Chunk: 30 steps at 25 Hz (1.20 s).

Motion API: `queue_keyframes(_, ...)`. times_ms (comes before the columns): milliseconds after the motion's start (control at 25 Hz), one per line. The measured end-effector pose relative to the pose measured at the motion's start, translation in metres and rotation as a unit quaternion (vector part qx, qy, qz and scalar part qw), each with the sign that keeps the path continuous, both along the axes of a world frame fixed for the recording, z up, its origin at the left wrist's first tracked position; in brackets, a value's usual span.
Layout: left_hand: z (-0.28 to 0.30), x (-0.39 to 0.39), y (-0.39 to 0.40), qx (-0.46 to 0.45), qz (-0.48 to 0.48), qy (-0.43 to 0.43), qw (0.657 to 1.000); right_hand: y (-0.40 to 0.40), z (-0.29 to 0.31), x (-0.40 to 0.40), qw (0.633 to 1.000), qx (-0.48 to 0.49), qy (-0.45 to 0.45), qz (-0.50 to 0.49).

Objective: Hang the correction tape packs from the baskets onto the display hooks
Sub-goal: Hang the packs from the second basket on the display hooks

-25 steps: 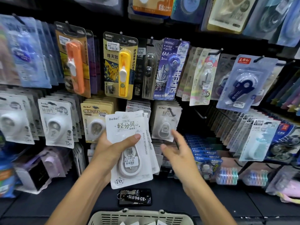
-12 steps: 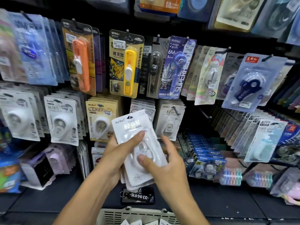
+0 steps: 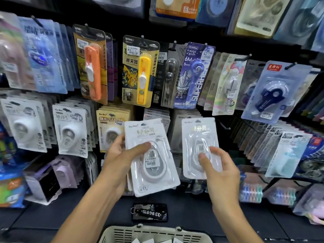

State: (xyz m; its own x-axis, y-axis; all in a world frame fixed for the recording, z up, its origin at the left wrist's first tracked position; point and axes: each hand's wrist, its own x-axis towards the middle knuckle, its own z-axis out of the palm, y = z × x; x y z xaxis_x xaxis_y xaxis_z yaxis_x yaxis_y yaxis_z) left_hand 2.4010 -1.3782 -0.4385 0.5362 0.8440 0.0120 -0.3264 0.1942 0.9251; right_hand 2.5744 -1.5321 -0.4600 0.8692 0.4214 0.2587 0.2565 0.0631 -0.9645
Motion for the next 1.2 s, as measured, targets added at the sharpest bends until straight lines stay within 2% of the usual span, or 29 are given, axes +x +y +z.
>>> queue_keyframes(160,0.002,-0.002,0.004,-0.009,0.016,-0.013,1.000,0.003,-0.012,-0.002,1.000,-0.003,0.016,0.002)
queue_keyframes(320,-0.001,0.001,0.001,-0.008,0.031,-0.016,0.999,0.027,0.000,0.002,0.981,-0.047,0.117,0.145)
queue_keyframes(480,-0.007,0.010,-0.008,0.013,0.029,0.000,0.999,0.026,-0.007,-0.032,0.968,-0.036,0.022,0.246)
queue_keyframes(600,-0.011,0.015,-0.012,0.028,-0.006,0.007,1.000,0.031,-0.009,-0.045,0.973,-0.006,-0.026,0.230)
queue_keyframes(720,-0.010,0.015,-0.006,0.021,0.000,-0.007,1.000,0.029,0.001,-0.032,0.976,0.078,0.030,0.200)
queue_keyframes(960,-0.004,0.009,0.001,0.018,0.053,-0.006,0.998,0.007,-0.005,0.003,0.996,0.034,0.043,0.067)
queue_keyframes(1040,-0.002,0.007,0.004,0.017,0.057,-0.007,0.998,0.003,-0.008,0.006,0.999,0.017,0.013,0.041)
queue_keyframes(1120,-0.002,0.008,0.002,0.020,0.054,-0.006,0.998,0.008,-0.004,0.010,0.997,-0.036,0.001,0.063)
queue_keyframes(1200,-0.003,0.012,0.000,0.023,0.046,-0.002,0.999,0.014,0.000,0.010,0.989,-0.065,0.062,0.121)
